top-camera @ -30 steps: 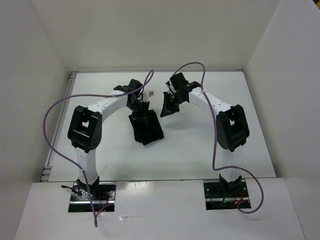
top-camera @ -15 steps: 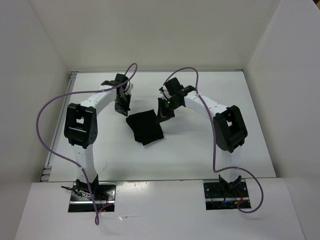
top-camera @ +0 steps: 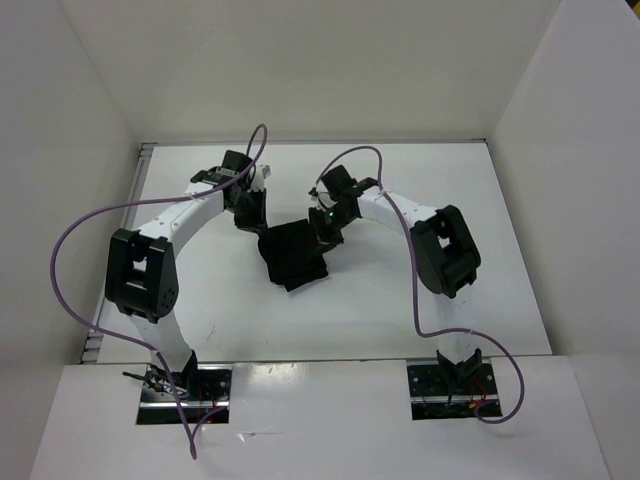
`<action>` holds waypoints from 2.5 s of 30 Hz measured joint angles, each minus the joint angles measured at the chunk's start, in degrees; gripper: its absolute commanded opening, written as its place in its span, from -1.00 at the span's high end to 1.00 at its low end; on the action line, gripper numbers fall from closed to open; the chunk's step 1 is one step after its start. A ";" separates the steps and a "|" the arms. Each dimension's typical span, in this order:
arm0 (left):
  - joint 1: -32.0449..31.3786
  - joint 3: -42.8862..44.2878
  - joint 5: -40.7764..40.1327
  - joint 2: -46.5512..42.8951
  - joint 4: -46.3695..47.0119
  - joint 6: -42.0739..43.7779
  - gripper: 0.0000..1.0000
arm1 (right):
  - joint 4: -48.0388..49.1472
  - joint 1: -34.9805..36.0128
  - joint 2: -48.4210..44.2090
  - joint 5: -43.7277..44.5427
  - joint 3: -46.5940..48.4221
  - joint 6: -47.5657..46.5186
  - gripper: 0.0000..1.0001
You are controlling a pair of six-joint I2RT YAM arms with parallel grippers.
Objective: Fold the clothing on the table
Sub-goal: Fold the skirt
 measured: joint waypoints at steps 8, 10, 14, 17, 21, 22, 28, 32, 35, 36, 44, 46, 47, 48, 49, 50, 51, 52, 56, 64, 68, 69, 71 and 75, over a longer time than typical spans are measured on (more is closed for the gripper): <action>-0.98 -6.05 3.26 -1.16 2.58 -3.54 0.75 | 0.70 1.84 8.26 -6.60 2.23 -1.42 0.74; -0.96 -5.55 1.95 -1.20 2.16 -3.65 0.75 | 0.72 3.15 10.03 -7.69 4.72 -1.38 0.74; -0.96 -3.34 -1.14 -1.31 0.66 -3.61 0.75 | 0.87 6.43 12.20 -9.66 11.23 -1.36 0.74; -0.68 -1.66 -4.04 -1.73 -0.59 -3.58 0.72 | 1.01 8.41 13.44 -10.49 15.91 -1.33 0.74; 0.92 0.02 -9.03 -2.40 -2.19 -3.54 0.72 | 1.09 10.21 15.45 -11.80 19.45 -1.33 0.74; 1.22 0.39 -9.94 -2.51 -2.56 -3.52 0.72 | 1.09 10.36 16.06 -12.09 19.78 -1.33 0.74; 1.97 1.60 -10.08 -4.57 -4.02 -3.30 0.68 | 0.79 10.45 19.76 -12.74 19.89 -1.36 0.74; 1.97 1.84 -3.19 -7.67 -3.78 -3.13 0.63 | 0.94 10.05 19.54 -14.80 19.76 -1.64 0.74; 1.97 1.84 2.97 -10.36 -1.77 -3.30 0.63 | 1.22 9.29 16.41 -17.35 18.01 -1.77 0.70; 1.97 1.75 4.70 -11.06 -0.81 -3.43 0.63 | 1.20 8.68 14.60 -17.99 17.29 -1.70 0.70; 0.22 -4.87 11.91 -9.05 6.10 -3.69 0.63 | 3.52 -4.90 -6.14 -15.96 10.84 -0.50 0.70; -0.20 -6.38 12.50 -6.80 7.50 -3.69 0.63 | 3.58 -8.74 -9.60 -14.16 8.37 -0.02 0.70; -0.44 -7.02 12.66 -5.51 8.04 -3.69 0.63 | 3.58 -10.25 -10.86 -13.38 6.99 0.22 0.70; -0.63 -7.39 12.68 -4.26 8.37 -3.67 0.63 | 3.48 -11.37 -11.74 -12.55 5.68 0.35 0.70; -0.72 -7.61 12.57 -3.17 8.68 -3.67 0.63 | 3.39 -12.02 -12.13 -12.02 4.61 0.48 0.70; -0.72 -7.67 12.24 -2.03 8.81 -3.65 0.63 | 3.39 -12.31 -12.24 -11.39 3.69 0.55 0.70; -0.55 -7.67 11.82 -0.85 9.11 -3.61 0.63 | 3.26 -12.31 -12.24 -10.86 2.80 0.57 0.70; -0.26 -7.67 11.50 -0.09 9.31 -3.58 0.63 | 3.15 -12.15 -12.24 -10.51 1.95 0.57 0.70; 2.58 -8.02 9.20 1.86 10.25 -3.39 0.63 | 2.91 -11.56 -12.26 -9.75 -0.87 0.70 0.70; 5.79 -7.58 6.49 9.92 11.30 -3.48 0.63 | 2.84 -11.56 -13.64 -9.11 -3.39 0.68 0.70; 5.68 -7.21 6.51 10.01 11.39 -3.45 0.61 | 2.84 -11.56 -14.84 -8.11 -3.39 0.63 0.65; 5.68 -7.08 6.51 9.99 11.15 -3.48 0.57 | 2.82 -11.56 -15.21 -7.74 -3.39 0.61 0.58; 5.86 -6.75 6.14 9.68 10.34 -3.39 0.43 | 2.69 -11.56 -16.00 -6.80 -3.39 0.42 0.51; 5.95 -6.34 4.31 3.23 6.45 -2.75 0.07 | 2.40 -11.56 -19.10 -2.56 -3.39 0.02 0.22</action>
